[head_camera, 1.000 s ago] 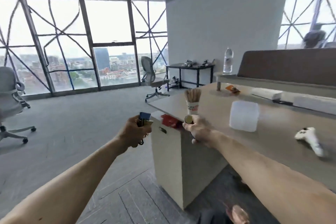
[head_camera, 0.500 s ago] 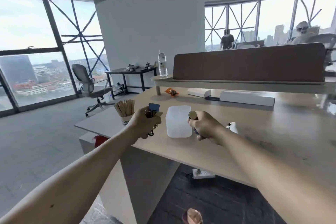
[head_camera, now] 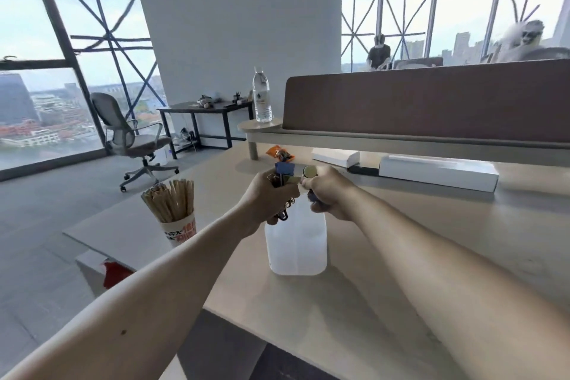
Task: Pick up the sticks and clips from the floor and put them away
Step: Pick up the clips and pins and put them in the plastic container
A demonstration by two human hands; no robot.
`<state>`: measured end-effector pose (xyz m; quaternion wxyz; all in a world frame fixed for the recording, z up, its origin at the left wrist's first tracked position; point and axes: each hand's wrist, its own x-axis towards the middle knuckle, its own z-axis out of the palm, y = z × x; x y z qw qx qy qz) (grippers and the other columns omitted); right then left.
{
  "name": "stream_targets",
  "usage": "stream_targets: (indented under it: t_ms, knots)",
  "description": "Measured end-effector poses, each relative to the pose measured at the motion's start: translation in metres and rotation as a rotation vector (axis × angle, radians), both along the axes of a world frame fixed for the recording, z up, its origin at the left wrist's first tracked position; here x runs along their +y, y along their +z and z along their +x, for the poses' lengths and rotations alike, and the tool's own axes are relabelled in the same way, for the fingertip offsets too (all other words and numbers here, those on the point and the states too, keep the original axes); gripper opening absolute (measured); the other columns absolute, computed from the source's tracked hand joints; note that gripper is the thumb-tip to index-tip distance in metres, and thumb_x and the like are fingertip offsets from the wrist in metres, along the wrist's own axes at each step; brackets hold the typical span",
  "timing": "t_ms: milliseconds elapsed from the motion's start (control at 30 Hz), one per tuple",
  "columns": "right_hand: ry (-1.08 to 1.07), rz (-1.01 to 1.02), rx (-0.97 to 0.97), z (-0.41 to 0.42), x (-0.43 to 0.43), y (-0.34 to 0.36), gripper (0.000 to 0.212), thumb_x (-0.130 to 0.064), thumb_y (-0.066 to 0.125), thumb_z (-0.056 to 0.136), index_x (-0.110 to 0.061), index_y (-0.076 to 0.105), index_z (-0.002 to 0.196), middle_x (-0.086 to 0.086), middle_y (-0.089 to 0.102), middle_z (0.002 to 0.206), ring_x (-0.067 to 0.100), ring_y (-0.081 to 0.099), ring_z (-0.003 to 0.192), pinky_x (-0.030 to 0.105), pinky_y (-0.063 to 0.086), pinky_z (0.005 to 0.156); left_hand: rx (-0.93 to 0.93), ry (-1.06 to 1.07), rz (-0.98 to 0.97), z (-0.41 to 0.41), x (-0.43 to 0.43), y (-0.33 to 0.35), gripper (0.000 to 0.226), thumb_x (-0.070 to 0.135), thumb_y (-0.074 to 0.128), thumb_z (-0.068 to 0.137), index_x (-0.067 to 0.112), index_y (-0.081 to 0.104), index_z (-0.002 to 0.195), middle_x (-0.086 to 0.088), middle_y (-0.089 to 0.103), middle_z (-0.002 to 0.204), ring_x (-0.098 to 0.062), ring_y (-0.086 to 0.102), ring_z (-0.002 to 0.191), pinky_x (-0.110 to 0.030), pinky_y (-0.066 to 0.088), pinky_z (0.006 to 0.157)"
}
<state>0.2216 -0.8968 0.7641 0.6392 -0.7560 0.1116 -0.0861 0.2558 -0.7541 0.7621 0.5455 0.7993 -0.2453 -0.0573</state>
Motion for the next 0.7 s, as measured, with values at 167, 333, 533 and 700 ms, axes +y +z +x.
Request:
stream_targets:
  t_ms: [167, 333, 533, 700]
  knots:
    - [-0.034, 0.052, 0.053, 0.025, 0.008, -0.02, 0.022, 0.004, 0.038, 0.095, -0.013, 0.047, 0.083, 0.006, 0.038, 0.067, 0.015, 0.03, 0.049, 0.018, 0.028, 0.038, 0.071, 0.018, 0.041, 0.01, 0.001, -0.022, 0.008, 0.007, 0.06, 0.086, 0.011, 0.061, 0.093, -0.001, 0.048, 0.059, -0.014, 0.04, 0.042, -0.02, 0.027, 0.042]
    - [-0.086, -0.097, 0.15, 0.025, 0.015, -0.022, 0.021, 0.001, 0.034, 0.093, -0.004, 0.054, 0.088, 0.01, 0.048, 0.072, 0.02, 0.038, 0.053, 0.021, 0.035, 0.04, 0.017, -0.049, 0.28, 0.011, 0.004, -0.01, 0.017, 0.007, 0.058, 0.082, 0.009, 0.063, 0.098, -0.006, 0.055, 0.068, -0.016, 0.047, 0.042, -0.021, 0.033, 0.038]
    - [-0.106, -0.158, 0.203, 0.02, 0.017, -0.021, 0.018, 0.008, 0.043, 0.091, -0.002, 0.057, 0.086, 0.016, 0.057, 0.087, 0.026, 0.054, 0.064, 0.031, 0.054, 0.05, 0.002, -0.077, 0.47, 0.006, 0.003, -0.002, 0.008, 0.01, 0.058, 0.079, 0.011, 0.061, 0.087, -0.006, 0.056, 0.066, -0.02, 0.049, 0.048, -0.022, 0.038, 0.041]
    - [-0.156, -0.079, 0.168, 0.018, 0.019, -0.018, 0.01, -0.003, 0.053, 0.091, -0.004, 0.062, 0.087, 0.017, 0.063, 0.088, 0.027, 0.063, 0.057, 0.028, 0.053, 0.043, -0.057, -0.103, 0.592, 0.001, 0.003, 0.001, 0.025, 0.018, 0.061, 0.074, 0.006, 0.068, 0.094, -0.004, 0.06, 0.065, -0.021, 0.051, 0.048, -0.022, 0.042, 0.042]
